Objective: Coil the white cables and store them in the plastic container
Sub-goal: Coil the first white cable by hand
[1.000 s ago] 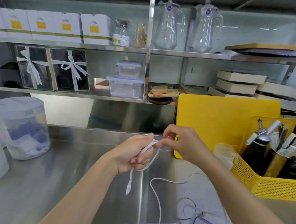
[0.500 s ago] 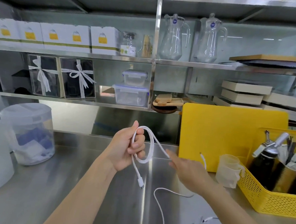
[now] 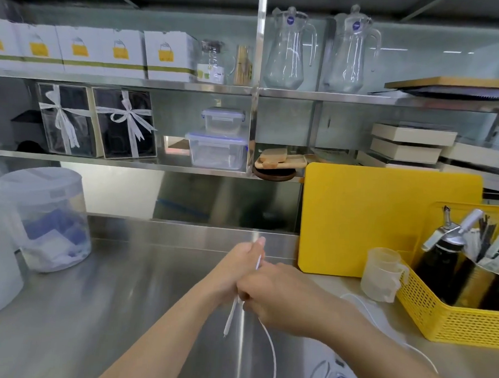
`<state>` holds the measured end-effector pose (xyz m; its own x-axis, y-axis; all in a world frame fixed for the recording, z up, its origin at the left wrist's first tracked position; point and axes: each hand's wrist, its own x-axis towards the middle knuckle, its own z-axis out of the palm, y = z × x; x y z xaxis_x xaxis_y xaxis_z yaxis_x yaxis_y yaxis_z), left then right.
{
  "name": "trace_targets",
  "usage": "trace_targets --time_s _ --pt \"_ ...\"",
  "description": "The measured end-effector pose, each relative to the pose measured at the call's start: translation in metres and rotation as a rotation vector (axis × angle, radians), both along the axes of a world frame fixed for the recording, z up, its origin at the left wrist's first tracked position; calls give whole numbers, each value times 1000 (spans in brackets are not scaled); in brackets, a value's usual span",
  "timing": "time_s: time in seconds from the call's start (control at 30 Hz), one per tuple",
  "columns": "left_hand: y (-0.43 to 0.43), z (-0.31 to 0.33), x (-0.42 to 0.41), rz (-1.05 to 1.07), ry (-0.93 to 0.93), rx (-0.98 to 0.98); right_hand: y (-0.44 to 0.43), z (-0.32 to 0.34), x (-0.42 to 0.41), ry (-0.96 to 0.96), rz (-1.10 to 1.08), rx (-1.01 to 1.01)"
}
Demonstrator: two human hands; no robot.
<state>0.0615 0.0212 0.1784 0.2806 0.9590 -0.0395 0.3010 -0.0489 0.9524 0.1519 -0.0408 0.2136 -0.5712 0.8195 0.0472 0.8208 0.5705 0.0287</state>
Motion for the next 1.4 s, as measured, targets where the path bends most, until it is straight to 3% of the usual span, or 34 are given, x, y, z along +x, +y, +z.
trace_targets --time_s 0.1,0.2,0.27,0.4,0.5,0.57,0.73,0.83,0.97,1.1,1.3,1.4 --pt "2 -4 -4 -96 -25 -11 4 6 10 197 -34 -161" --pt "-7 1 -10 -255 75 -37 14 17 32 418 -43 -212" --pt "-14 5 -8 -313 83 -47 21 23 41 464 -43 -245" --pt "-7 6 -15 -371 -114 -100 37 24 61 506 -113 -167" --pt "-1 4 -24 -402 -225 -139 44 12 74 691 -190 -177" --pt "-2 7 -27 -422 -235 -142 43 2 74 805 -133 -228" --pt "-1 20 -28 -401 -79 -120 37 -26 68 838 -21 -298" --pt "0 25 -27 -391 -33 -155 38 -39 62 844 -69 -256" --pt "1 21 -19 -278 -110 -126 41 -50 57 784 -95 -162" --pt "-1 24 -9 -240 -114 -92 42 -60 53 1057 -132 -146" --pt "-2 19 2 -28 -171 104 46 -69 48 1354 -430 12" --pt "-5 11 1 -110 -165 90 48 -71 51 1284 -519 133"
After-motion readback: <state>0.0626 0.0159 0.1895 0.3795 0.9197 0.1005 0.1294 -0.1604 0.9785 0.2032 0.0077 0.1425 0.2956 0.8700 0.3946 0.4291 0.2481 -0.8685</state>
